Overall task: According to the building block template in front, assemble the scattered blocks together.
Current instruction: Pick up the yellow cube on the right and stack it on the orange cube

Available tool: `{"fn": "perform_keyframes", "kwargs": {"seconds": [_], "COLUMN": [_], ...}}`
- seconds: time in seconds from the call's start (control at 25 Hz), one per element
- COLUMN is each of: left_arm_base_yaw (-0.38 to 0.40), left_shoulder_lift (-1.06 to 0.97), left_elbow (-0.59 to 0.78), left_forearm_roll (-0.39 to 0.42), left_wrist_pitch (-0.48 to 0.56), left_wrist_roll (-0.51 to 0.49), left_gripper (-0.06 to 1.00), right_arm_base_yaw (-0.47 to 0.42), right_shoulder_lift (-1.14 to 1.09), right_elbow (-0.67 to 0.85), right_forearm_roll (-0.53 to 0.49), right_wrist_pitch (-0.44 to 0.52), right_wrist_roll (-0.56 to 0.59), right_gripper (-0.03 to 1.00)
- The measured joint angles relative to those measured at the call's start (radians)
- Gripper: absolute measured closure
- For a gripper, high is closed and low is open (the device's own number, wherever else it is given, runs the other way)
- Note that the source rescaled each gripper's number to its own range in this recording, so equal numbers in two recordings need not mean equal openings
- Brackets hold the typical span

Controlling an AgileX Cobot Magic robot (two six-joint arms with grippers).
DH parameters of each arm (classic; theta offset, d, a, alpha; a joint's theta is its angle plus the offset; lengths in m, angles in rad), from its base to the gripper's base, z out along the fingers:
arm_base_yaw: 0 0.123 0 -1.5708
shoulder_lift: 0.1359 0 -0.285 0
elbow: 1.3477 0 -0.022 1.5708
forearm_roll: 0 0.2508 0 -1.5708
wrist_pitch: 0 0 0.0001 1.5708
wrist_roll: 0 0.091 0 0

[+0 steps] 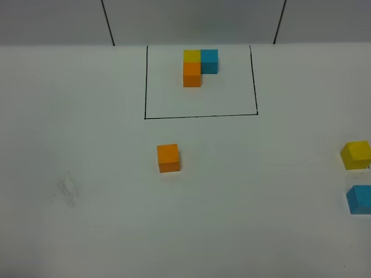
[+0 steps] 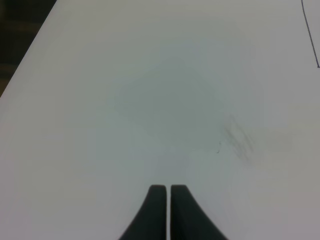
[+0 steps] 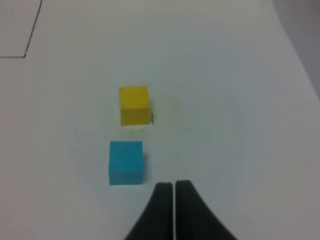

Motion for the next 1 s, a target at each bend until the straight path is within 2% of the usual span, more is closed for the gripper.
{"fn": "perform_keyframes", "kwargs": {"seconds": [1.0], "left_arm_base_yaw": [0.000], "left_shoulder_lift": [0.000], "left_elbow": [0.000], "left_forearm_roll": [0.000], "left_wrist_pitch": [0.000], "left_wrist_roll": [0.000], "left_gripper": [0.94], "right_arm_base_yaw": [0.000], "right_shoulder_lift": [0.000], "right_elbow": [0.000], "right_forearm_roll": [0.000], "right_wrist_pitch": [0.000], "right_wrist_roll": [0.000], "right_gripper": [0.95]}}
